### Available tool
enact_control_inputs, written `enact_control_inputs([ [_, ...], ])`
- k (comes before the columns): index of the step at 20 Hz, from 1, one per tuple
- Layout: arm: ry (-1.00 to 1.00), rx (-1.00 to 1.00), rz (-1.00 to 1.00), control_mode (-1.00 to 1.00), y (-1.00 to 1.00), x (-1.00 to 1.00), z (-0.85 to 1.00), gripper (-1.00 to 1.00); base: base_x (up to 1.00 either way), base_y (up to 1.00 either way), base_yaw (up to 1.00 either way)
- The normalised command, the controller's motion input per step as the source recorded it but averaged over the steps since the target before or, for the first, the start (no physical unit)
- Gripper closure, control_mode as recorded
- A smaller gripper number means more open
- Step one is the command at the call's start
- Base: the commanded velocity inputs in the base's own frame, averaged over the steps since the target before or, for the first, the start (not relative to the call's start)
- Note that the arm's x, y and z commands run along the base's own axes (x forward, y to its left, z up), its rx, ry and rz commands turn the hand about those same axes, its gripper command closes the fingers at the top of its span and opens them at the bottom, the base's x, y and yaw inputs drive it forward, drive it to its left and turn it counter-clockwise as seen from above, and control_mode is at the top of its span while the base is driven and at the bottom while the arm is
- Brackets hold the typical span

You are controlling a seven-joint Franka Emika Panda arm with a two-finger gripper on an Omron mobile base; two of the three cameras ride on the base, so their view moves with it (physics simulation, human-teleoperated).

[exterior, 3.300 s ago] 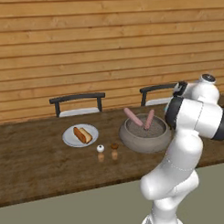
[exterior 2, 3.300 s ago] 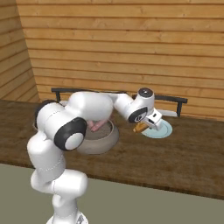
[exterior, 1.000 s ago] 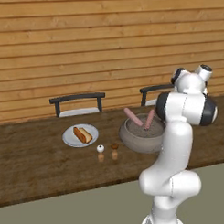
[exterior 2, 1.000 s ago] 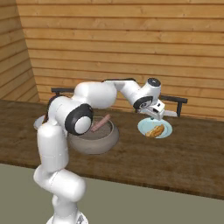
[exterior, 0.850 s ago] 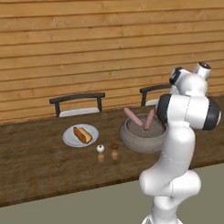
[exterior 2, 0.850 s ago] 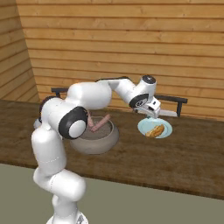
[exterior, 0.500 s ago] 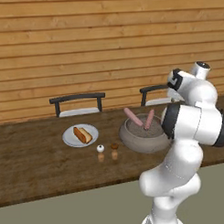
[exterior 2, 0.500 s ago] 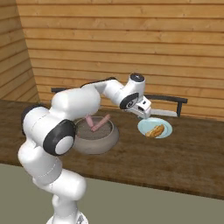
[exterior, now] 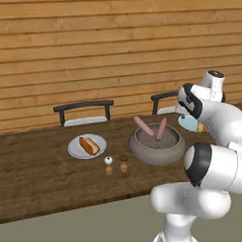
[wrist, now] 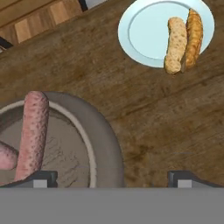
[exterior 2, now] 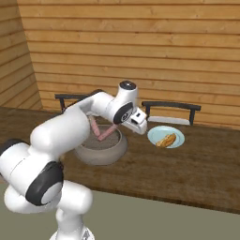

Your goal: Place one bun and one sausage from the bowl on each plate.

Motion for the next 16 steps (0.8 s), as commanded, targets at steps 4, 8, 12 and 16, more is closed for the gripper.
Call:
enact_control_inputs([
  [4, 0.07, 0.00, 0.00, -1.00, 0.81, -0.13, 0.01, -1.00, 0.00, 0.00, 0.00],
  [8, 0.05, 0.00, 0.00, -1.00, 0.75, 0.00, 0.00, -1.00, 0.00, 0.00, 0.00],
  [12, 0.02, 0.00, 0.00, -1.00, 0.61, 0.00, 0.00, -1.00, 0.00, 0.00, 0.00],
  [16, 0.00, 0.00, 0.00, -1.00, 0.37, 0.11, 0.00, -1.00, 0.00, 0.00, 0.00],
])
